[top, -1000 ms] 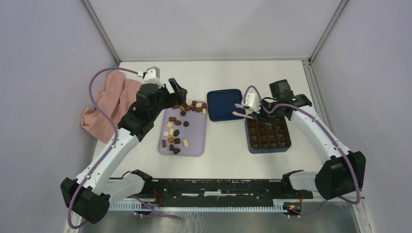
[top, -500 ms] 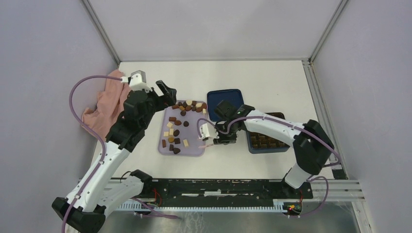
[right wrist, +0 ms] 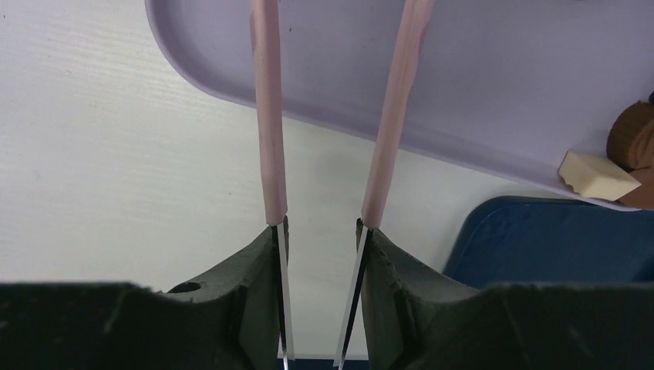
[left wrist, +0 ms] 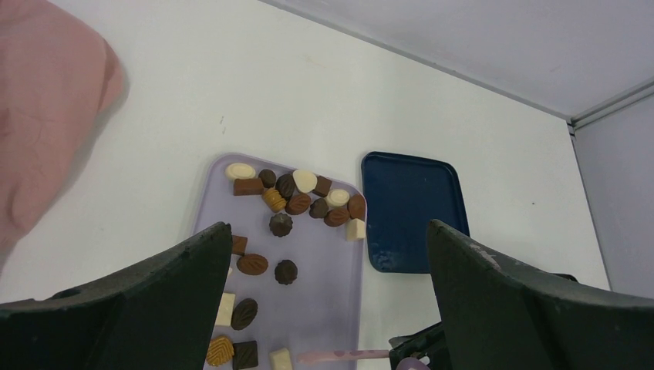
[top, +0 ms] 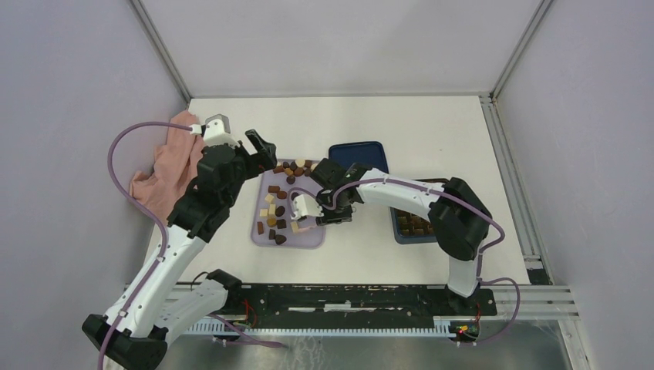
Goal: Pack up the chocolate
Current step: Pick up the fake chocolate from the plate.
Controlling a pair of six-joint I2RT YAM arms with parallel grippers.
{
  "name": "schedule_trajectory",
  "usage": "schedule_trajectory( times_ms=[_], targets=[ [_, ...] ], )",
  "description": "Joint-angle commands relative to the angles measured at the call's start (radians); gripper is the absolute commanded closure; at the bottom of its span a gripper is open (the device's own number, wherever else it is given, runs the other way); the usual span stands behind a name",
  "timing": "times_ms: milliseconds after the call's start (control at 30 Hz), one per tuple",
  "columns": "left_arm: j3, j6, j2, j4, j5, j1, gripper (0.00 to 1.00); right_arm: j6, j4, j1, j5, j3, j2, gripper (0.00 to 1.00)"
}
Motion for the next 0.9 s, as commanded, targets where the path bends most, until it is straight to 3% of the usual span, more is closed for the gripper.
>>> schedule_trajectory(
  times_ms=[0,867],
  targets=[
    [0.016,0.010,-0.012,0.011,-0.034,0.005,0.00,0.016,-0.022,0.017,0.034,0.063,0.033,0.58],
    [-0.004,0.021,-0.101,-0.032,-0.083,0.005,0.00,0.050,-0.157,0.056,0.116,0.237,0.185,0.55]
  ],
)
